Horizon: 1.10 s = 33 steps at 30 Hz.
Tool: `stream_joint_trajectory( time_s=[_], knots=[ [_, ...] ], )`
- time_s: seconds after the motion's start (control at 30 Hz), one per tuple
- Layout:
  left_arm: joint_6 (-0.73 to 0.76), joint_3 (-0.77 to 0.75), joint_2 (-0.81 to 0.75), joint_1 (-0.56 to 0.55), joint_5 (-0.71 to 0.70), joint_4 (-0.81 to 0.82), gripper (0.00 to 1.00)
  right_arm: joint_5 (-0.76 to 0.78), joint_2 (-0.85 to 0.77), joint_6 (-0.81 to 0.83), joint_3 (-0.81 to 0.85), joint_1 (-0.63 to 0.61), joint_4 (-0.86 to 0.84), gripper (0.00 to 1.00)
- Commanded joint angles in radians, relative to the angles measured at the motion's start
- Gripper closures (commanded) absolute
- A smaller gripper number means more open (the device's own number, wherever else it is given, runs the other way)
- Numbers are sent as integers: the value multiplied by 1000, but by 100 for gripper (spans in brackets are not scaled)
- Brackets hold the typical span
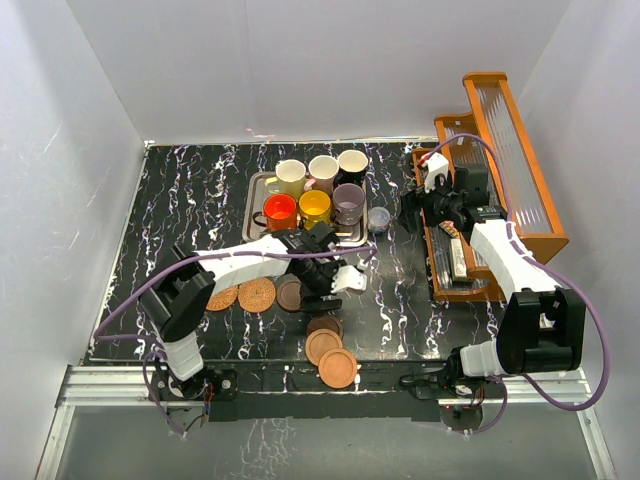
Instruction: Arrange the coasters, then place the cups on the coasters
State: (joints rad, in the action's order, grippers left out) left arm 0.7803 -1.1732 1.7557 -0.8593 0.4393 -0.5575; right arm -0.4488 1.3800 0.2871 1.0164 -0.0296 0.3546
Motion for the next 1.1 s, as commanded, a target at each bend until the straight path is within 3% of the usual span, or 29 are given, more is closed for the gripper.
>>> stream_joint_trajectory(
  time_s=[0.0, 0.43, 0.63, 0.83, 1.07],
  knots=[
    [-17, -26, 28, -49, 12, 13, 31, -16, -36, 11, -9, 9, -47, 2],
    [-37, 15, 72, -114, -138, 109, 30, -18, -39, 12, -7, 11, -46, 2],
    [-40, 43, 72, -114, -289, 179, 30, -22, -38, 12, -6, 11, -45, 2],
    [-39, 42, 108, -90, -402, 226, 30, -22, -38, 12, -5, 11, -44, 2],
    [-32, 26, 116, -32, -436, 252, 32, -24, -36, 12, -4, 12, -42, 2]
  ],
)
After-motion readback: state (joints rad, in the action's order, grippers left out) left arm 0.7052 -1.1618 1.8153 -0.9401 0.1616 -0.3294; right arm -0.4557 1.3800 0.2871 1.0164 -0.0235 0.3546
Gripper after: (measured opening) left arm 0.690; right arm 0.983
